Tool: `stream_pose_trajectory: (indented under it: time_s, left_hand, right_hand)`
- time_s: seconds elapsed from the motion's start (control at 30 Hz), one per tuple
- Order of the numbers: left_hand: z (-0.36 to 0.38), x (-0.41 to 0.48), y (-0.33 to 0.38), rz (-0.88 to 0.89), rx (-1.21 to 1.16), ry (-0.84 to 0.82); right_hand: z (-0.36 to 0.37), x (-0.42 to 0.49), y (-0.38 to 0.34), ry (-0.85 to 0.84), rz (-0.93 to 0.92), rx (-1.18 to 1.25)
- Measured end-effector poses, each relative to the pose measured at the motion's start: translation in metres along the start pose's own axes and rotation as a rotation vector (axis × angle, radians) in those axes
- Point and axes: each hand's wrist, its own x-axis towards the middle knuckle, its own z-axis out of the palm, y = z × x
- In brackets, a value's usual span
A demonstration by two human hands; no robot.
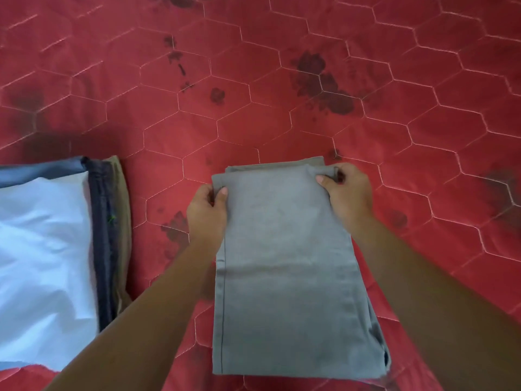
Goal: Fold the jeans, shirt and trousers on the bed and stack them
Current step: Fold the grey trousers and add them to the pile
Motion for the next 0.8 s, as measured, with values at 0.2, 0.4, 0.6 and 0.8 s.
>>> stream_pose_trajectory:
  time_s: [0.2, 0.4, 0.6, 0.8]
  left_hand:
    - [0.005, 0.021, -0.011, -0.005, 0.036, -0.006]
    - [0.006, 0.02, -0.01, 0.093, 0.406, 0.1]
    - [0.03, -0.001, -0.024, 0.741, 0.727, -0.1]
    - [0.033, 0.008, -0.046, 0.644, 0.828, -0.176]
  right_hand:
    - [0.016, 0.019, 0.006, 0.047, -0.017, -0.114]
    - [0.023, 0.017, 0.007, 0.128, -0.107, -0.437]
    - [0.065, -0.038, 0.019, -0.075, -0.733, -0.784]
    - [0.025, -0.007, 0.058, -0.116, -0.672, -1.039]
